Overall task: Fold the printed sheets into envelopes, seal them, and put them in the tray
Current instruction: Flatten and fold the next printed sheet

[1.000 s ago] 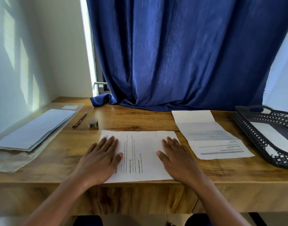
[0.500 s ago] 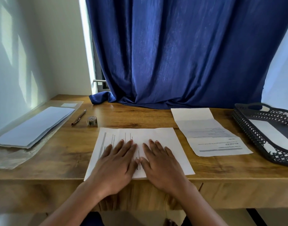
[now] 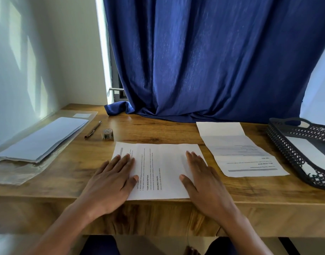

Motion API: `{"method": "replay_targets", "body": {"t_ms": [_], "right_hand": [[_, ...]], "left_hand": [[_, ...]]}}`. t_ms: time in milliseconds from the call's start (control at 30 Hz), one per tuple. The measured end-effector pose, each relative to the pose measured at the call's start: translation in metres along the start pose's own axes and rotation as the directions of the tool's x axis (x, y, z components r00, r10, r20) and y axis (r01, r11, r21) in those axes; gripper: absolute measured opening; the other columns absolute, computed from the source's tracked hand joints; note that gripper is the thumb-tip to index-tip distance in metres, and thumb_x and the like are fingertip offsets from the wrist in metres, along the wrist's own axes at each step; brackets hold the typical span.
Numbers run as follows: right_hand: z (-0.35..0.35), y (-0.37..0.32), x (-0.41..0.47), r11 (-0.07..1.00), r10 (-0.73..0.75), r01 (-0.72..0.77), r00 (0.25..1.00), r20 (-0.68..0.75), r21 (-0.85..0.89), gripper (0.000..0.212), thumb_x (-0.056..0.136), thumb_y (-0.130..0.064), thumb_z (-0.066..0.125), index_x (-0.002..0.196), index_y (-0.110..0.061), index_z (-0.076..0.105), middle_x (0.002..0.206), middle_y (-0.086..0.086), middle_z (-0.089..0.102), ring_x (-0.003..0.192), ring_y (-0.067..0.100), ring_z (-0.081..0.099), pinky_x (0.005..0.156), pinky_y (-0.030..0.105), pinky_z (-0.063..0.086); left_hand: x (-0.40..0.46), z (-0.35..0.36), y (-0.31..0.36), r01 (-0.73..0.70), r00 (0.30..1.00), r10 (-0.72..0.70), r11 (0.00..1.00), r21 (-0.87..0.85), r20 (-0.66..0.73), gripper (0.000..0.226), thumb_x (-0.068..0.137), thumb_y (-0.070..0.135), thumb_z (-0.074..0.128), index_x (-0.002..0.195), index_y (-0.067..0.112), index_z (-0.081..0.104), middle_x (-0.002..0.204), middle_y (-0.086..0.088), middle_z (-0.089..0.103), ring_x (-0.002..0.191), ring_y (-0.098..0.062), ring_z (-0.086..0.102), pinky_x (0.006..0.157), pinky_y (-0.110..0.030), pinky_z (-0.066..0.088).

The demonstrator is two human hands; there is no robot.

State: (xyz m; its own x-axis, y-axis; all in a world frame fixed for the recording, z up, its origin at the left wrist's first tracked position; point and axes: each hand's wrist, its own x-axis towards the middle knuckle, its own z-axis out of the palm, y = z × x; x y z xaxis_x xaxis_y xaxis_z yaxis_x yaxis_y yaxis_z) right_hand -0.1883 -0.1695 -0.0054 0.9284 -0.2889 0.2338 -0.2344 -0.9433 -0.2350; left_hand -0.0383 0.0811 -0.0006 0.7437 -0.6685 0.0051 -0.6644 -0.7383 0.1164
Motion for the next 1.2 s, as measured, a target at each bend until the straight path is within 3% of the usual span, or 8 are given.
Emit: {"method": "replay_targets", "body": {"t_ms": [100,300,567,633,733,833,1000,1200], "right_hand": [[-0.006,-0.009,-0.010,0.991,-0.131,0.129,0.980,-0.150,-0.021,0.071,0.101,-0.070,0.021,0.159,-0.042,-0.010,0.169,-0.016,-0.008,0.155,0.004,-0.012,0.125,0.036,-0.001],[0.010,-0.046,-0.027,0.929,-0.371,0.371,0.928,0.031,0.007,0.102,0.084,-0.090,0.035,0.159,-0.041,-0.014,0.171,-0.012,-0.003,0.156,0.007,-0.011,0.124,0.045,-0.005],[0.006,-0.026,-0.027,0.898,-0.381,0.403,0.913,-0.148,0.176,0.058,0.081,-0.022,0.077,0.135,-0.038,0.061,0.147,-0.016,0.056,0.142,0.002,0.043,0.115,0.040,0.043],[0.002,-0.017,-0.028,0.866,-0.353,0.384,0.923,-0.154,0.320,0.058,0.080,-0.009,0.082,0.128,-0.039,0.068,0.141,-0.023,0.059,0.139,-0.006,0.043,0.113,0.030,0.043],[-0.008,-0.005,-0.027,0.803,-0.273,0.280,0.958,-0.092,0.526,0.051,0.088,-0.001,0.076,0.120,-0.041,0.073,0.131,-0.026,0.065,0.132,-0.005,0.051,0.108,0.021,0.046],[-0.023,-0.004,-0.024,0.701,-0.199,0.154,0.980,-0.016,0.697,0.032,0.096,-0.022,0.067,0.116,-0.047,0.073,0.122,-0.025,0.070,0.120,-0.003,0.062,0.095,0.016,0.053],[-0.037,-0.006,-0.008,0.615,-0.075,0.045,0.997,0.001,0.788,0.019,0.090,-0.045,0.066,0.106,-0.037,0.074,0.102,-0.018,0.076,0.093,0.005,0.073,0.072,0.017,0.057],[-0.041,0.003,0.030,0.551,0.080,-0.008,0.996,-0.043,0.834,0.036,0.077,-0.056,0.071,0.099,-0.027,0.073,0.094,-0.015,0.078,0.086,0.007,0.075,0.068,0.021,0.060]], "left_hand": [[-0.006,-0.001,0.007,0.040,0.999,-0.040,0.999,0.003,0.000,0.095,0.075,0.081,-0.018,0.159,0.038,-0.014,0.170,0.012,-0.014,0.156,-0.010,-0.016,0.126,-0.041,-0.012],[-0.025,-0.012,0.025,0.103,0.987,-0.091,0.991,0.081,-0.135,0.103,0.077,0.076,-0.020,0.158,0.037,0.030,0.149,0.011,0.032,0.139,-0.014,0.025,0.127,-0.043,0.011],[-0.046,-0.032,0.003,-0.064,0.982,0.027,0.978,-0.200,-0.185,0.087,0.080,0.095,0.000,0.118,0.050,0.064,0.118,0.035,0.048,0.118,0.007,0.041,0.116,-0.032,0.029],[-0.048,-0.043,-0.019,-0.150,0.986,0.104,0.894,-0.422,-0.129,0.076,0.075,0.101,0.024,0.130,0.061,0.057,0.139,0.043,0.041,0.136,0.013,0.033,0.122,-0.038,0.027],[-0.048,-0.054,-0.044,-0.228,0.947,0.315,0.496,-0.838,-0.072,0.102,0.059,0.091,0.070,0.148,0.046,0.048,0.156,0.020,0.047,0.144,-0.005,0.044,0.115,-0.031,0.042],[-0.040,-0.049,-0.055,-0.284,0.903,0.424,0.455,-0.844,-0.075,0.123,0.051,0.081,0.084,0.155,0.030,0.043,0.159,0.005,0.047,0.146,-0.017,0.044,0.117,-0.031,0.040],[-0.023,-0.036,-0.053,-0.213,0.966,0.247,0.577,-0.788,-0.080,0.084,0.055,0.070,0.090,0.132,0.060,0.057,0.136,0.027,0.062,0.124,-0.001,0.061,0.097,-0.023,0.055],[0.020,-0.038,-0.032,-0.230,0.963,0.013,0.554,-0.800,-0.268,0.042,0.082,0.043,0.073,0.123,0.042,0.062,0.112,0.030,0.073,0.105,0.004,0.069,0.078,-0.006,0.052]]}}
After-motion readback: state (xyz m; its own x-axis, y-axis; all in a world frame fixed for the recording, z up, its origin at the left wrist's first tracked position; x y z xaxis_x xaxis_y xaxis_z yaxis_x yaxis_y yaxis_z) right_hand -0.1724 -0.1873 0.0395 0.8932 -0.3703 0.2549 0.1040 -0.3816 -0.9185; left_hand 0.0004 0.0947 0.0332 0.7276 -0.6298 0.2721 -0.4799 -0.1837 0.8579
